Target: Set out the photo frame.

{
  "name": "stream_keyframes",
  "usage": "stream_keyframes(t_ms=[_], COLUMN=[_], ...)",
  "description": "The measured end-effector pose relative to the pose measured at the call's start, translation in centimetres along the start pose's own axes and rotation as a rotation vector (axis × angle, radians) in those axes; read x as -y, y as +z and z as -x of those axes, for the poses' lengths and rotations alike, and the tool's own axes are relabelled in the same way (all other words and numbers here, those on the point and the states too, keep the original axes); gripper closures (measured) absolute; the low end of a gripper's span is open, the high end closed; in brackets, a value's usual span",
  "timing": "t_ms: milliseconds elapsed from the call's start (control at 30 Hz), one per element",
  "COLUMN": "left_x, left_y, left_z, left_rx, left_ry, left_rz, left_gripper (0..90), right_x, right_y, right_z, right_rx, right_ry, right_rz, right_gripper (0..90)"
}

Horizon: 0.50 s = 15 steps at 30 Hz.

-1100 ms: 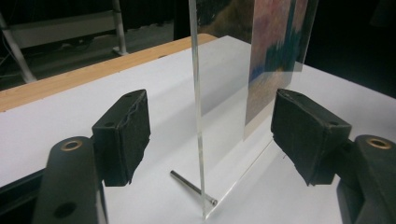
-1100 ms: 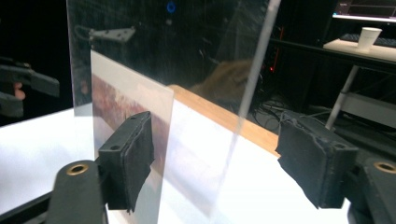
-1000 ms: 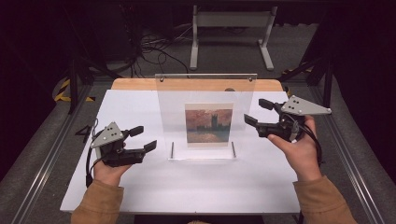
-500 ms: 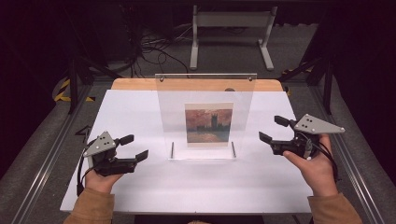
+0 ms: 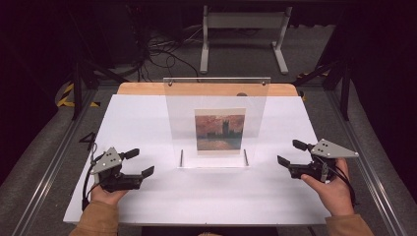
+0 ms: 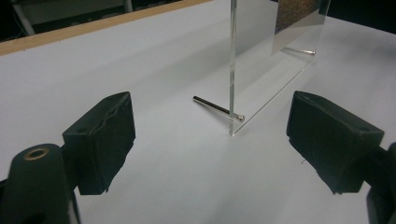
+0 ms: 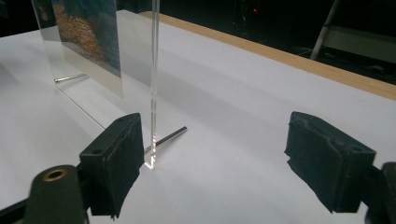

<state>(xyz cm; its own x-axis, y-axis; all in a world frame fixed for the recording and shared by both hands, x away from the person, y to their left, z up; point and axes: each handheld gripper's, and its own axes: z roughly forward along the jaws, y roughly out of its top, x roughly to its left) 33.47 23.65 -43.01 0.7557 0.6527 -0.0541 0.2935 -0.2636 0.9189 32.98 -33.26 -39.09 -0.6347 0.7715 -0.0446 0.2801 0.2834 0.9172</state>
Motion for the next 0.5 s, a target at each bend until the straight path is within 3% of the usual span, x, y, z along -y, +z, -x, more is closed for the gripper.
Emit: stream_keyframes(t_ms=[167,300,500], left_x=[1.1,1.7,2.1], left_y=[0.3,0.3,0.6], left_z=[-0.5,-1.2,-1.7], left_rx=[-0.003,0.006,-0.020], left_ry=[-0.009,-0.059,-0.043], left_rz=[0.013,0.040,0.017], left_gripper=[15.0,14.1,13.2], right_x=[2.0,3.7,4.8], right_y=[0.9,2.0,2.6], right_z=[0.0,-0.3,-0.5], right_rx=[-0.016,-0.040,-0.043], right_ry=[0.017,0.028,0.022], right_rz=[-0.023,-0.051,-0.072], right_gripper=[19.6,18.7,18.5])
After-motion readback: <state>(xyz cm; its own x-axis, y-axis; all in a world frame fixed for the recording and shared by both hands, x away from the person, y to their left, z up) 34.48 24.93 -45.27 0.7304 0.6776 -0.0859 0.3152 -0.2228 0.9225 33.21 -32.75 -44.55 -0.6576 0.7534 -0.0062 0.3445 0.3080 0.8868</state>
